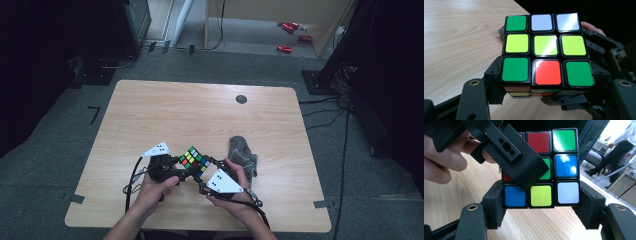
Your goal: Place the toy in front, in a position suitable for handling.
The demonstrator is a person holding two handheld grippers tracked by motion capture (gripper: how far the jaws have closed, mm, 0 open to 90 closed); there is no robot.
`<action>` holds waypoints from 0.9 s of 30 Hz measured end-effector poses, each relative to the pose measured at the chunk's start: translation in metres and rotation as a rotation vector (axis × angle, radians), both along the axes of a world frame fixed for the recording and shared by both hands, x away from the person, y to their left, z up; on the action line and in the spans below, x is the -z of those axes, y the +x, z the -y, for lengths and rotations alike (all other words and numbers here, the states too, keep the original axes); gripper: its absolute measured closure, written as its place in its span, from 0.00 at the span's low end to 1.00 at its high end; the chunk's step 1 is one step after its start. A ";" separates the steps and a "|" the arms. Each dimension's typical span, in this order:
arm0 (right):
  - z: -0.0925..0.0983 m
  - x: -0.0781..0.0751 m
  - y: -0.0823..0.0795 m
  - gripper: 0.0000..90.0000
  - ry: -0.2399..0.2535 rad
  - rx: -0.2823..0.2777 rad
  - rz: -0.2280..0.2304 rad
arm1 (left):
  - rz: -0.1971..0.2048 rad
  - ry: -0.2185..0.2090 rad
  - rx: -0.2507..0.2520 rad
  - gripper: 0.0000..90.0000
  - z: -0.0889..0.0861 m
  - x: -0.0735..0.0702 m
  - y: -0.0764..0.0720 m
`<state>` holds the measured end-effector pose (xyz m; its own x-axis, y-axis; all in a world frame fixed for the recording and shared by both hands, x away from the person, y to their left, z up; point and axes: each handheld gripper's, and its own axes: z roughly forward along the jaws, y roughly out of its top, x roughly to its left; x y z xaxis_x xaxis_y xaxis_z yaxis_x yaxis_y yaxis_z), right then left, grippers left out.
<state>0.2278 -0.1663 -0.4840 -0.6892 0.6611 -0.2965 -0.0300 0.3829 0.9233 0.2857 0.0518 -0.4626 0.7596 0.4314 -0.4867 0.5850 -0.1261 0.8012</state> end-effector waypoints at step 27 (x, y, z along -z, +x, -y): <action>0.049 -0.033 0.016 0.39 0.216 0.045 -0.190 | 0.420 0.173 -0.057 0.29 -0.015 -0.001 -0.007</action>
